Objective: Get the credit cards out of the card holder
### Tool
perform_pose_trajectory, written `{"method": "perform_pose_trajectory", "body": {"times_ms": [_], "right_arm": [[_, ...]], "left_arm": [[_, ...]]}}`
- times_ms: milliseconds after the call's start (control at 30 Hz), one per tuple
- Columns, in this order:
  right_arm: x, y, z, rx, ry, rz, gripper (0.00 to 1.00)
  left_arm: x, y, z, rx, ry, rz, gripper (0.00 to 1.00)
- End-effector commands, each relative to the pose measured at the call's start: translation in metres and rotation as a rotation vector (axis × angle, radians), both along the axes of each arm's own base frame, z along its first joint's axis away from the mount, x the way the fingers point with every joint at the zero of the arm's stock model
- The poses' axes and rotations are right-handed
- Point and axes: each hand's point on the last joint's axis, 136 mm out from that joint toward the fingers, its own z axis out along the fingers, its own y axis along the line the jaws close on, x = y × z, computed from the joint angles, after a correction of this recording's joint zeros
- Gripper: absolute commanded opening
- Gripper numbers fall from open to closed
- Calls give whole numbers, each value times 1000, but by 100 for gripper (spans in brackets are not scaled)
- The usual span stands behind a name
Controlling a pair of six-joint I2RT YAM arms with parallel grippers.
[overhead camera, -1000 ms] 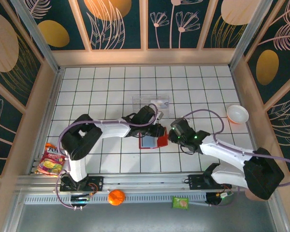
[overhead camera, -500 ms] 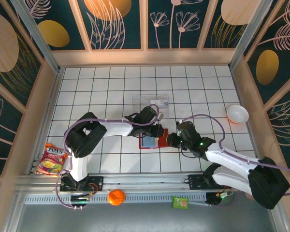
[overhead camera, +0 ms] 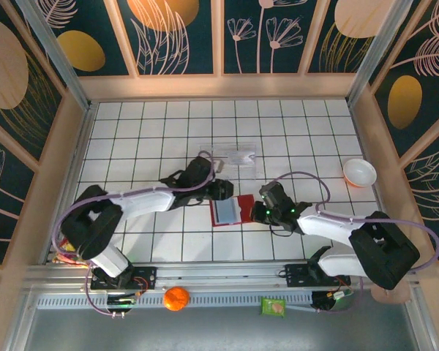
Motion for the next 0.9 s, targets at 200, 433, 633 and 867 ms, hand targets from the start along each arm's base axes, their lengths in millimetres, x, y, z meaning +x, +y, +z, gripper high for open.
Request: {"method": "perform_pose_trajectory", "body": {"times_ms": [200, 433, 633, 867], "right_arm": [[0, -11, -9, -83, 17, -23, 0], [0, -5, -7, -74, 16, -6, 0], [0, -2, -7, -65, 16, -1, 0], [2, 4, -5, -52, 12, 14, 0]], "left_arm": [[-27, 45, -55, 46, 130, 81, 58], [-33, 38, -55, -6, 153, 55, 61], [-37, 28, -60, -46, 203, 27, 50], [-40, 21, -37, -143, 182, 15, 45]]}}
